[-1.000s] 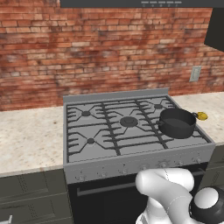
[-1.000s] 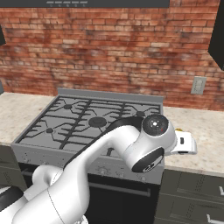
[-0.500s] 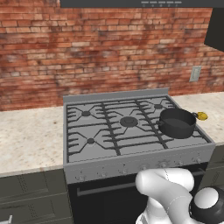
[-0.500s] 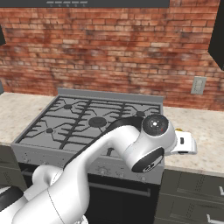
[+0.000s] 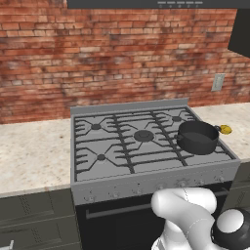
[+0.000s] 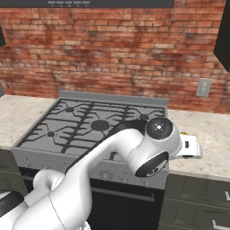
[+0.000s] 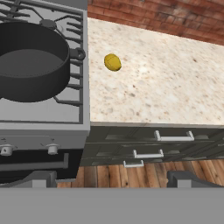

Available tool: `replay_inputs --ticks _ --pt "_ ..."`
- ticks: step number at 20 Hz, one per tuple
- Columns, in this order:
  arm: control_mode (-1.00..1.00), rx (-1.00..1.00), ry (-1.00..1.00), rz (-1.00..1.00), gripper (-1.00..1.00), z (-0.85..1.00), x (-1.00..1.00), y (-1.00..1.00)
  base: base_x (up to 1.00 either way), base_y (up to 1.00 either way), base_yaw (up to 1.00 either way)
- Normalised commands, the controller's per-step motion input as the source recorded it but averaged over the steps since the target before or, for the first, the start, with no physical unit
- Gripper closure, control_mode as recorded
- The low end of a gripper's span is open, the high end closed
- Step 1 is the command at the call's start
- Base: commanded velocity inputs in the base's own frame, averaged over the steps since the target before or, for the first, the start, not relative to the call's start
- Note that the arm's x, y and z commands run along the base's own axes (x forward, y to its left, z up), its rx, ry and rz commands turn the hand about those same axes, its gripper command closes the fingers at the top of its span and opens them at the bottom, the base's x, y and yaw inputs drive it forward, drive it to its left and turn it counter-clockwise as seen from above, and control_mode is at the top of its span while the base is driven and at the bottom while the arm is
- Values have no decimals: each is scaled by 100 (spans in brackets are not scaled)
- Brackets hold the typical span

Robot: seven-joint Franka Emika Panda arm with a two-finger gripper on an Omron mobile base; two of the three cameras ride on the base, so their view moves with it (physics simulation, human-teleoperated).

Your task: Turn on the burner for the pot on the stove. Wait thirty seconds for the pot to heat up. Then add the lemon to the pot.

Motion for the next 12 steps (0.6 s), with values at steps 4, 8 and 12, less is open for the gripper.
replay_inputs --ticks 4,8,12 --pt "-100 0 0 0 -100 0 0 0 0 0 0" --pt "-100 0 0 0 -100 0 0 0 0 0 0" --pt "-100 0 0 0 -100 0 0 0 0 0 0"
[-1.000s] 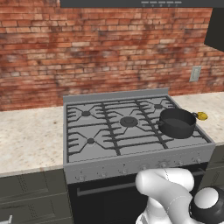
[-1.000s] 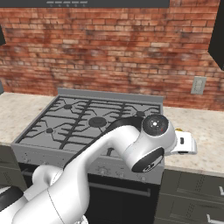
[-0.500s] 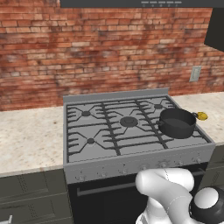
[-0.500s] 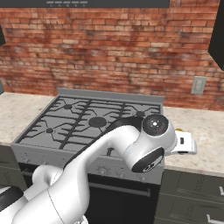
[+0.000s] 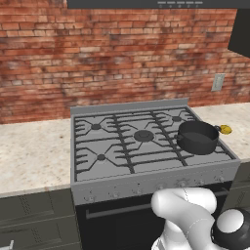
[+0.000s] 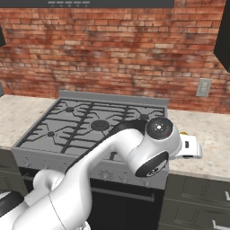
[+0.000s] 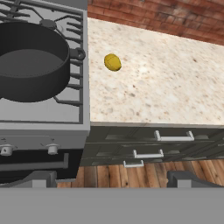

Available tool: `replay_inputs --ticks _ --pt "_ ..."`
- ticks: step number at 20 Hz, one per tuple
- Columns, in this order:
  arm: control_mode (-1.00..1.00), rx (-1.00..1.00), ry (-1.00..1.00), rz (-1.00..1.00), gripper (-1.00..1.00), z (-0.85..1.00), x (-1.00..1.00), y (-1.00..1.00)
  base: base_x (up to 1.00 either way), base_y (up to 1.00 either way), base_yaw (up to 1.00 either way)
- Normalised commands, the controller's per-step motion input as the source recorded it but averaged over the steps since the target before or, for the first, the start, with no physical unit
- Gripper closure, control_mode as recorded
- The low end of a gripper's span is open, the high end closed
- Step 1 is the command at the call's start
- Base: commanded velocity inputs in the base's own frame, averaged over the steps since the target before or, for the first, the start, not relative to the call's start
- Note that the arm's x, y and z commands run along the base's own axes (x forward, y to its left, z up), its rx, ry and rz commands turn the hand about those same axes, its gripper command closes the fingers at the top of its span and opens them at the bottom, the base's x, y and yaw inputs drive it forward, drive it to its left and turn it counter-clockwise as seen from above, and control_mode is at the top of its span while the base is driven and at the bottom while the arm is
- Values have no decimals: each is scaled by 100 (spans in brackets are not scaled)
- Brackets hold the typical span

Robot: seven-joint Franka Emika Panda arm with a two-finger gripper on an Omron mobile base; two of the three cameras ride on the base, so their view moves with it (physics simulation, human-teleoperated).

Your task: Turn on the burner for the pot on the stove. Wait thirty seconds for the pot to heat up. Then add the lemon to the pot.

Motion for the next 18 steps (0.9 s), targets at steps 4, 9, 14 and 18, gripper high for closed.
replay_inputs --ticks 4,9,14,18 --pt "-100 0 0 0 -100 0 0 0 0 0 0" --pt "-100 0 0 0 -100 0 0 0 0 0 0" --pt "-100 0 0 0 -100 0 0 0 0 0 0" --pt "-100 0 0 0 -100 0 0 0 0 0 0"
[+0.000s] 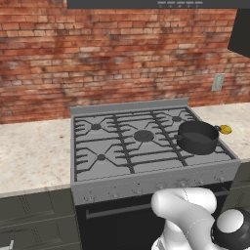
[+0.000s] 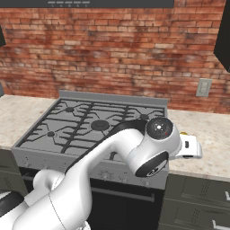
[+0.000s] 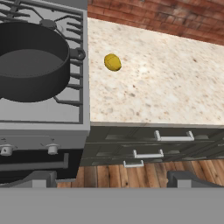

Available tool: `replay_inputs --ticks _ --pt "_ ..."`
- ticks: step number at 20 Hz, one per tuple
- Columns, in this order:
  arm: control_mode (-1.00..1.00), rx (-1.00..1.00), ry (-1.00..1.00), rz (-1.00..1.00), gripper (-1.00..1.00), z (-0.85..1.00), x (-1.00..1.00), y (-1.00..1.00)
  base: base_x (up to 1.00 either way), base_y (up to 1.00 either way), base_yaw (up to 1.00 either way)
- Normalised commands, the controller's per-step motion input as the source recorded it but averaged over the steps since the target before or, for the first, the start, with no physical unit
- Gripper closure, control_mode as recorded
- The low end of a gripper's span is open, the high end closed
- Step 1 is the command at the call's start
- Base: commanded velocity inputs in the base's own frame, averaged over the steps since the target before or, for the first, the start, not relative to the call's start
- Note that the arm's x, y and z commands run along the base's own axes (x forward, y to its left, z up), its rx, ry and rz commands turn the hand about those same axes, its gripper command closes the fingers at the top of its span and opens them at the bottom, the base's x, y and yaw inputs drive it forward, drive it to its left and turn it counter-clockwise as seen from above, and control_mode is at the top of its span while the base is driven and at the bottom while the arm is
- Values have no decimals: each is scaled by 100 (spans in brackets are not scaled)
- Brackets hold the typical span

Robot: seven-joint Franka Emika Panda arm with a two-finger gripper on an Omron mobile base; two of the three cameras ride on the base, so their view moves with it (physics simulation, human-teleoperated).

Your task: Turn on the burner for the pot on the stove. Wait thirty seconds for the pot to heat up. Then add the lemon to the pot.

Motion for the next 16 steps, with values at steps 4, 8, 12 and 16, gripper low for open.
replay_inputs --ticks 4,8,12,16 --pt "-100 0 0 0 -100 0 0 0 0 0 0" --pt "-100 0 0 0 -100 0 0 0 0 0 0" --pt "-100 0 0 0 -100 0 0 0 0 0 0" --pt "-100 0 0 0 -100 0 0 0 0 0 0"
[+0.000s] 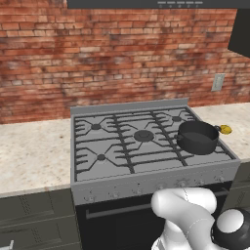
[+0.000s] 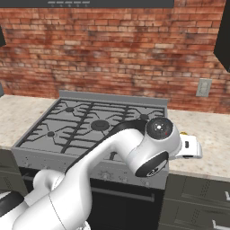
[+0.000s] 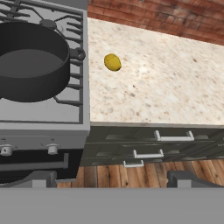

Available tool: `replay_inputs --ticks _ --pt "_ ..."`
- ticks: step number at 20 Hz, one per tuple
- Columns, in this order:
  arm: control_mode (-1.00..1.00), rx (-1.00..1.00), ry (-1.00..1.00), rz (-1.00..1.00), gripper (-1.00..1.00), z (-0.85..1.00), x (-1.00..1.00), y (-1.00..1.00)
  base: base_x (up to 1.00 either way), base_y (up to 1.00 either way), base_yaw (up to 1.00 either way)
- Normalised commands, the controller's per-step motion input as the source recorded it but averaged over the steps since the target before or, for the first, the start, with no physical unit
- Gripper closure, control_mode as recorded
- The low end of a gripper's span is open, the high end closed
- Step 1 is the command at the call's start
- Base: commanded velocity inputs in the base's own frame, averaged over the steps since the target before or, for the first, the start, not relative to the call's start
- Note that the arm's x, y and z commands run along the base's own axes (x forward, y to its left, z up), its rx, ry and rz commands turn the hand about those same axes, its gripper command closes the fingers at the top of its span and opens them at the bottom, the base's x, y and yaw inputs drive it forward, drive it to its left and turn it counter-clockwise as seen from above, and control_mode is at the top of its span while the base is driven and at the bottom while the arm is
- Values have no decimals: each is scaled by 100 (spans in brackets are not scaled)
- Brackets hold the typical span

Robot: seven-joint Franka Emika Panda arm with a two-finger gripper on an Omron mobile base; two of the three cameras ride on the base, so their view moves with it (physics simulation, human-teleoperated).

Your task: Turn on the burner for the pot on the stove. Wait thirty seconds for the pot to heat up. Then add the lemon to the pot.

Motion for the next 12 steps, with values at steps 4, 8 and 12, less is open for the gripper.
replay_inputs --ticks 4,8,12 --pt "-100 0 0 0 -100 0 0 0 0 0 0" --pt "-100 0 0 0 -100 0 0 0 0 0 0" --pt "-100 0 0 0 -100 0 0 0 0 0 0"
